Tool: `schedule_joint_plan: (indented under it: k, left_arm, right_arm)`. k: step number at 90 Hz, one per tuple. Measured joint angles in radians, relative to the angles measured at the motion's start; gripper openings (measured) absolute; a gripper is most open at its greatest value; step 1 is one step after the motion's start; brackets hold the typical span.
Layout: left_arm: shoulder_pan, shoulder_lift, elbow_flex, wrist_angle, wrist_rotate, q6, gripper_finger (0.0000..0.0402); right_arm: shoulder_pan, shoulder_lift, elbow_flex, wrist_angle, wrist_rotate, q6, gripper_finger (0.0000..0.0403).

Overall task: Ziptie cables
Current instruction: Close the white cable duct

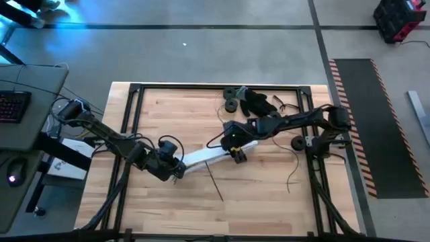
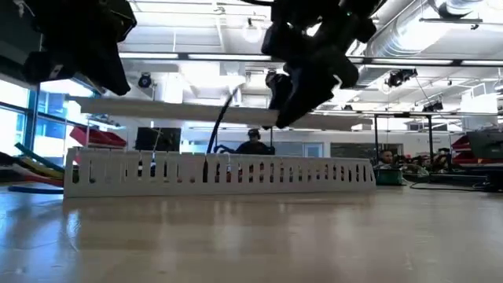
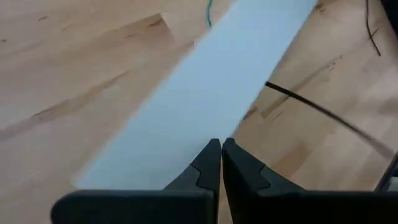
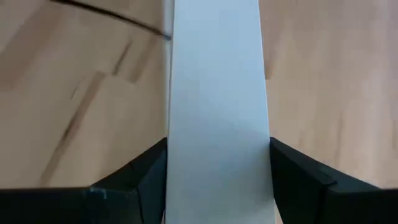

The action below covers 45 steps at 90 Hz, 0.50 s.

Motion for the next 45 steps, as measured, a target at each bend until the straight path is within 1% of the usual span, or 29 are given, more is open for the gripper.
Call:
schedule_joint_plan:
  k: [9, 21, 37, 45]
  left_arm:
    - [0.000, 0.003, 0.000, 0.000, -0.016, -0.001, 0.0000]
    - [0.000, 0.035, -0.013, 0.006, -0.015, -0.023, 0.0000]
    - [-0.006, 0.099, -0.013, 0.035, 0.030, -0.032, 0.0000]
    - [-0.006, 0.108, -0.013, 0.049, 0.051, -0.045, 0.0000]
  right_arm:
    - [-0.001, 0.023, 0.000, 0.003, 0.003, -0.008, 0.0207]
    - [-0.002, 0.051, -0.002, 0.002, 0.014, -0.020, 0.0207]
    - [-0.001, 0.054, -0.002, 0.011, 0.007, -0.052, 0.0207]
    - [-0.001, 0.054, -0.002, 0.024, -0.008, -0.052, 0.0207]
